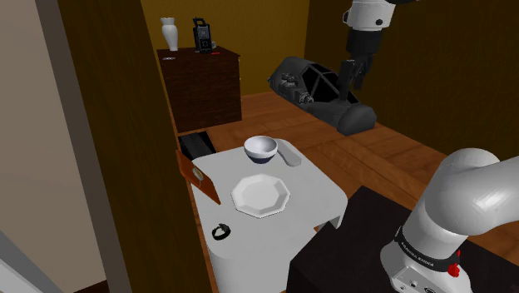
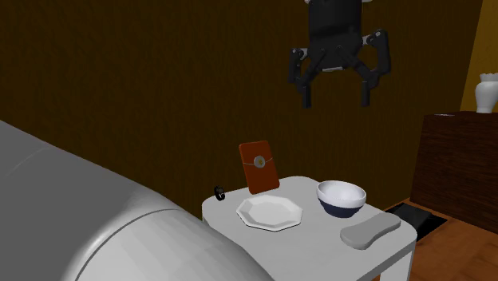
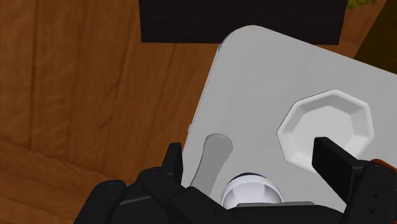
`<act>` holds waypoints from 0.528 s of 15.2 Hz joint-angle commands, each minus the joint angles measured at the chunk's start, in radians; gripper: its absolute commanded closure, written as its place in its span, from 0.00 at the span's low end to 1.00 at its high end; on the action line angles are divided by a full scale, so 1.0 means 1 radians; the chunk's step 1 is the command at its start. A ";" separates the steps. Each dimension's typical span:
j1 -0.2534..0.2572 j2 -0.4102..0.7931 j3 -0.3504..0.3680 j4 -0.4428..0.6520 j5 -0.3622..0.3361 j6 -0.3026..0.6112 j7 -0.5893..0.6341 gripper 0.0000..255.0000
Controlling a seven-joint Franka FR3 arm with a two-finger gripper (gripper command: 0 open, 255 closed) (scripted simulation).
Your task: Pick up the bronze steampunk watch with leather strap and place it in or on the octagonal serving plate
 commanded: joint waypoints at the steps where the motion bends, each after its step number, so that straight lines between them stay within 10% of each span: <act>1: 0.000 0.000 0.000 0.000 0.000 0.000 0.000 0.00; 8: 0.039 0.017 0.124 -0.127 0.101 0.138 0.161 0.00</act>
